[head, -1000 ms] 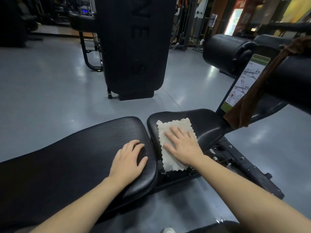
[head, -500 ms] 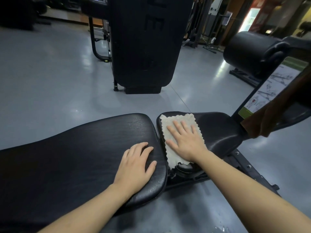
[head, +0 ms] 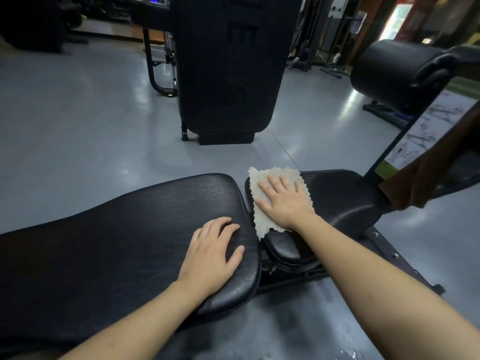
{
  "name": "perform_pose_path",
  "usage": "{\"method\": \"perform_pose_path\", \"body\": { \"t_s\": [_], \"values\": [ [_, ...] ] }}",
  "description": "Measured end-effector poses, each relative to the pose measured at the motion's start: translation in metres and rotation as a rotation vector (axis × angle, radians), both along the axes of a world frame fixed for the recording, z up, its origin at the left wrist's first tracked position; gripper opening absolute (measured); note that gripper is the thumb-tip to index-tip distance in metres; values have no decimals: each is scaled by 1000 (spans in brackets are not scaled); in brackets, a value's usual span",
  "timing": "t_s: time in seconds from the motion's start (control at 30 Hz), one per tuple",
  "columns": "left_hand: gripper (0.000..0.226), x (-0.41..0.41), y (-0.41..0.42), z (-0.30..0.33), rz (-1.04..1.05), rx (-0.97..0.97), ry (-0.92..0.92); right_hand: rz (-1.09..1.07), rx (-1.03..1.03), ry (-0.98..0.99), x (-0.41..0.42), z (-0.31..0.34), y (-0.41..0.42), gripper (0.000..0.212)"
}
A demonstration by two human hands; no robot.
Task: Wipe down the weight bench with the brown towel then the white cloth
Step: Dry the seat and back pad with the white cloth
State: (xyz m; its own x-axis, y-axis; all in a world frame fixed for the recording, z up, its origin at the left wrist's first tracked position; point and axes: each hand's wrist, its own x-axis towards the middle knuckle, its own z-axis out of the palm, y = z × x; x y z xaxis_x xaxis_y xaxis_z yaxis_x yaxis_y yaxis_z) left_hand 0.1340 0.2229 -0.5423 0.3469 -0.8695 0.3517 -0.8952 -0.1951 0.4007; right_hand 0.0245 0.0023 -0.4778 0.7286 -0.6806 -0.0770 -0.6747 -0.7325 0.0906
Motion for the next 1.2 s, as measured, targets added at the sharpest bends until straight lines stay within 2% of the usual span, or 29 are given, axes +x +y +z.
{"method": "perform_pose_path", "body": {
  "t_s": [0.47, 0.63, 0.73, 0.93, 1.2],
  "values": [
    [57, -3, 2, 2, 9, 41, 8, 70, -49, -3, -68, -5, 53, 71],
    [55, -4, 0, 3, 12, 30, 14, 203, -56, 47, -65, -4, 49, 80],
    [54, -3, 0, 1, 11, 27, 10, 212, -46, 41, -48, -3, 40, 81],
    [51, -1, 0, -1, 2, 11, 14, 89, -23, 14, -8, -3, 15, 69],
    [53, -1, 1, -1, -5, 8, 20, -149, 50, -36, 10, 6, -10, 69]
  ]
}}
